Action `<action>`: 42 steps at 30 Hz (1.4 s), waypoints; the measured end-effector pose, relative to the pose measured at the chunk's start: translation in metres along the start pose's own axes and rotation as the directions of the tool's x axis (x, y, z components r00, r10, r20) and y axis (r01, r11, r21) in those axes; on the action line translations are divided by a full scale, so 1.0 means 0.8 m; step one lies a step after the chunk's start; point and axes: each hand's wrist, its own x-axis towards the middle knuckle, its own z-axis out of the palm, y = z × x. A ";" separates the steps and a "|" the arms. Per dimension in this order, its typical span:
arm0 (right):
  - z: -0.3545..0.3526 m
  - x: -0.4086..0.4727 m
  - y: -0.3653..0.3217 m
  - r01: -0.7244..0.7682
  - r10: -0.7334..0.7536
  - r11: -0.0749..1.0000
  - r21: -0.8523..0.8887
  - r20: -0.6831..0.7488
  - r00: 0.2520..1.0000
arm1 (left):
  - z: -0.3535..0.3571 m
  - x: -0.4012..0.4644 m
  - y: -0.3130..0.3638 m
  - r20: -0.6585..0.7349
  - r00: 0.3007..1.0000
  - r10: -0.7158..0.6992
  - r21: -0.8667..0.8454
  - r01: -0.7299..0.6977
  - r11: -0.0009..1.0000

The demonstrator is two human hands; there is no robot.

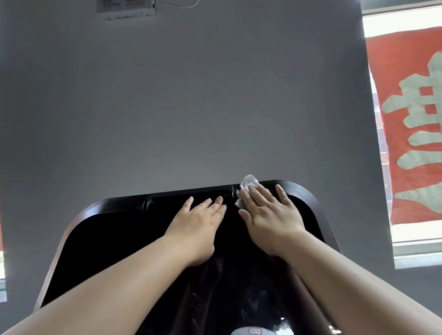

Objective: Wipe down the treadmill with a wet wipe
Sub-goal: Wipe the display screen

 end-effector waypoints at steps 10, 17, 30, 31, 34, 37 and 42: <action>0.002 0.006 0.063 -0.254 0.245 0.954 0.158 0.075 0.967 | -0.009 -0.001 0.001 0.033 0.999 0.006 -0.058 -0.004 0.998; 0.014 -0.050 0.098 -0.236 0.230 0.947 0.216 0.055 0.972 | -0.006 0.002 0.000 0.024 1.000 0.007 -0.071 -0.005 0.997; -0.005 0.014 0.065 0.000 -0.004 0.992 0.130 0.032 0.999 | -0.013 0.001 0.007 0.057 0.998 -0.021 -0.075 0.025 0.997; -0.005 0.019 0.068 -0.025 0.020 0.991 0.135 0.040 0.999 | -0.013 0.001 0.007 0.057 0.998 -0.021 -0.073 0.025 0.997; -0.003 0.042 0.072 -0.202 0.185 0.961 0.190 0.103 0.977 | -0.012 0.002 0.007 0.065 0.998 -0.024 -0.075 0.029 0.997; -0.001 0.051 0.061 -0.288 0.272 0.935 0.206 0.100 0.957 | -0.012 0.002 0.006 0.069 0.997 -0.025 -0.067 0.030 0.997; 0.010 0.022 0.071 -0.279 0.285 0.917 0.284 0.023 0.958 | -0.013 0.001 0.004 0.061 0.998 -0.013 -0.057 0.016 0.998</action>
